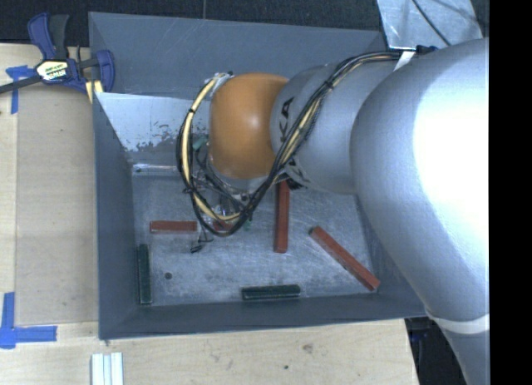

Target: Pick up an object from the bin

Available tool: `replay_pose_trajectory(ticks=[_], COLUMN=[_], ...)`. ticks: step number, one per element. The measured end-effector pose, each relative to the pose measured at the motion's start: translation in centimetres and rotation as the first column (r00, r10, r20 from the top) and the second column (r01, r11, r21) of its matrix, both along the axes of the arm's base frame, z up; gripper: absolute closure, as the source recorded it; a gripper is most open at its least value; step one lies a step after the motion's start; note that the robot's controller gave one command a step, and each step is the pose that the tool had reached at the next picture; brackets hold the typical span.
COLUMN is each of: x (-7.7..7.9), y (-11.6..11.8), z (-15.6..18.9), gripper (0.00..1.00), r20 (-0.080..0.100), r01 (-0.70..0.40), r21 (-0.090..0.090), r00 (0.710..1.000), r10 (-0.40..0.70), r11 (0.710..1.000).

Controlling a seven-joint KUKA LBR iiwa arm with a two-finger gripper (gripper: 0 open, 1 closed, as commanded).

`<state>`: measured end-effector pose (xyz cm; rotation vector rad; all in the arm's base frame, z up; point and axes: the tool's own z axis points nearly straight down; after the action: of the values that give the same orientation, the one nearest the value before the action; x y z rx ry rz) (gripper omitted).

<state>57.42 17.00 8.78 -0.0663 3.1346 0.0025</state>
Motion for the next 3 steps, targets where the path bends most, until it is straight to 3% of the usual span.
replay_pose_trajectory(ticks=[1, 2, 3], x=[0.7, 0.9, 0.7], y=[-1.1, -1.0, -2.9], z=[-1.9, -1.6, 10.4], gripper=[0.0, 1.0, 1.0], r20=[-0.005, 0.001, 0.005], r01=[-0.008, -0.008, -0.048], r21=[-0.002, 0.0, 0.0], r00=[1.0, 1.0, 0.999], r10=[0.008, 0.008, 0.048], r11=[1.0, 1.0, 0.999])
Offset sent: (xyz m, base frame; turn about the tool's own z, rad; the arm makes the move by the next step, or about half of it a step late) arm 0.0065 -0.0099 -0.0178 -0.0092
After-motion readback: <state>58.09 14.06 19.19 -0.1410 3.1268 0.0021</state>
